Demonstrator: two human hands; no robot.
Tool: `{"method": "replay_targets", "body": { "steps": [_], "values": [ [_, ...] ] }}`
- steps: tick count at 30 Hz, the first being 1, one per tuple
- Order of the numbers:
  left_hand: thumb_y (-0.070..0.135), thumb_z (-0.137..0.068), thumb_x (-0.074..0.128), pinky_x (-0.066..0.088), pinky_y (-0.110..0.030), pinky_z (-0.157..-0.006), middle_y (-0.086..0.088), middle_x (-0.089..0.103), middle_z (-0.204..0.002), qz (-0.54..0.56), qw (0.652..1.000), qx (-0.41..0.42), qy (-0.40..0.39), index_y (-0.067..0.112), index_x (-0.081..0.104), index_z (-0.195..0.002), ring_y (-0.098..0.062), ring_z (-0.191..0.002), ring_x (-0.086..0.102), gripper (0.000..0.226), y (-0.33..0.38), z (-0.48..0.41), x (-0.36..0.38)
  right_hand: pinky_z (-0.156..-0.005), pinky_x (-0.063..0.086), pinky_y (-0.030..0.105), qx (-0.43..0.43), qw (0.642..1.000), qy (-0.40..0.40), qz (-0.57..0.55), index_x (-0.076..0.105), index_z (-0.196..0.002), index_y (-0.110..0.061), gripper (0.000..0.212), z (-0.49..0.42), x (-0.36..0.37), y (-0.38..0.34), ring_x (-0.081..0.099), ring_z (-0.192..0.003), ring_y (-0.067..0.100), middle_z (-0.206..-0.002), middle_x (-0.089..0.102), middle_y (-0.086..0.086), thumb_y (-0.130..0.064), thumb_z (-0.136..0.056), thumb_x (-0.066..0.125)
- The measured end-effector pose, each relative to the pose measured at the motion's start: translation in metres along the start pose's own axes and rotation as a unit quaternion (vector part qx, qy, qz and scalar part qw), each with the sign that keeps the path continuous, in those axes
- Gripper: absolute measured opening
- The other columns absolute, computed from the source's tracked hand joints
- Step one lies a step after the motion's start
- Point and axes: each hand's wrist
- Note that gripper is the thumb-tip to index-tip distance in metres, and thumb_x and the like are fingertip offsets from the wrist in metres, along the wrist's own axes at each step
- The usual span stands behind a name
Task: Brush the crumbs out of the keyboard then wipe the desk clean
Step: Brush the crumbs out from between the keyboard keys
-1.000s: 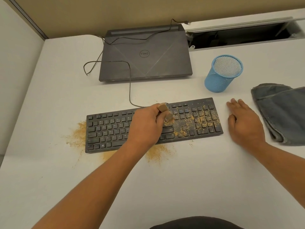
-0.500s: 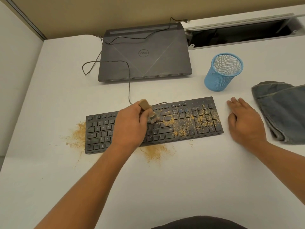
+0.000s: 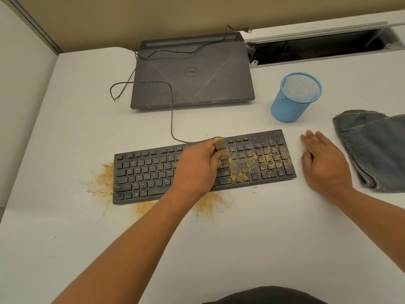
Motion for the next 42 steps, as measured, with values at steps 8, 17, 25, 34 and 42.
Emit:
{"method": "replay_targets", "body": {
  "steps": [8, 17, 25, 34, 42],
  "values": [
    [0.025, -0.1, 0.054, 0.035, -0.015, -0.056, 0.01, 0.069, -0.079, 0.019, 1.0, 0.004, 0.019, 0.018, 0.065, -0.092, 0.005, -0.057, 0.051, 0.015, 0.008, -0.015, 0.001, -0.113, 0.037, 0.045, 0.0, 1.0, 0.007, -0.007, 0.057, -0.136, -0.007, 0.054, 0.0, -0.001, 0.0, 0.043, -0.138, 0.032, -0.144, 0.053, 0.012, -0.024, -0.09, 0.035],
    [0.022, -0.1, 0.056, 0.036, -0.006, -0.062, 0.017, 0.067, -0.08, 0.034, 0.999, 0.009, -0.012, 0.02, 0.067, -0.094, 0.014, -0.068, 0.056, 0.013, 0.009, 0.006, 0.005, -0.114, 0.035, 0.045, 0.005, 1.0, -0.002, -0.007, 0.056, -0.137, -0.009, 0.053, 0.0, -0.001, 0.0, 0.042, -0.139, 0.03, -0.146, 0.052, 0.011, -0.027, -0.091, 0.036],
    [0.021, -0.098, 0.057, 0.044, -0.009, -0.072, 0.015, 0.071, -0.084, 0.06, 0.998, 0.009, 0.001, 0.02, 0.069, -0.094, 0.006, -0.08, 0.063, 0.013, 0.009, 0.02, 0.008, -0.114, 0.036, 0.045, 0.011, 1.0, -0.004, -0.011, 0.057, -0.137, -0.009, 0.054, 0.0, -0.002, -0.001, 0.041, -0.14, 0.029, -0.146, 0.052, 0.01, -0.028, -0.091, 0.035],
    [0.025, -0.098, 0.057, 0.038, -0.013, -0.052, 0.016, 0.059, -0.066, 0.055, 0.994, -0.075, 0.055, 0.022, 0.067, -0.09, 0.003, -0.058, 0.053, 0.014, 0.008, 0.016, -0.013, -0.113, 0.036, 0.044, 0.008, 1.0, 0.0, -0.01, 0.057, -0.136, -0.008, 0.053, 0.001, -0.002, -0.001, 0.042, -0.139, 0.03, -0.145, 0.052, 0.011, -0.028, -0.091, 0.036],
    [0.029, -0.1, 0.053, 0.051, -0.028, -0.071, 0.007, 0.067, -0.083, 0.024, 0.997, -0.07, 0.0, 0.021, 0.068, -0.101, -0.01, -0.076, 0.061, 0.017, 0.014, 0.018, 0.004, -0.113, 0.036, 0.045, 0.008, 1.0, -0.003, -0.013, 0.057, -0.136, -0.008, 0.053, 0.001, -0.002, -0.001, 0.042, -0.139, 0.03, -0.145, 0.052, 0.011, -0.027, -0.091, 0.037]
  ]
}}
Point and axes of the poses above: each hand's wrist, its own z-axis away from the middle knuckle, its own x-axis out of the palm, y = z × x
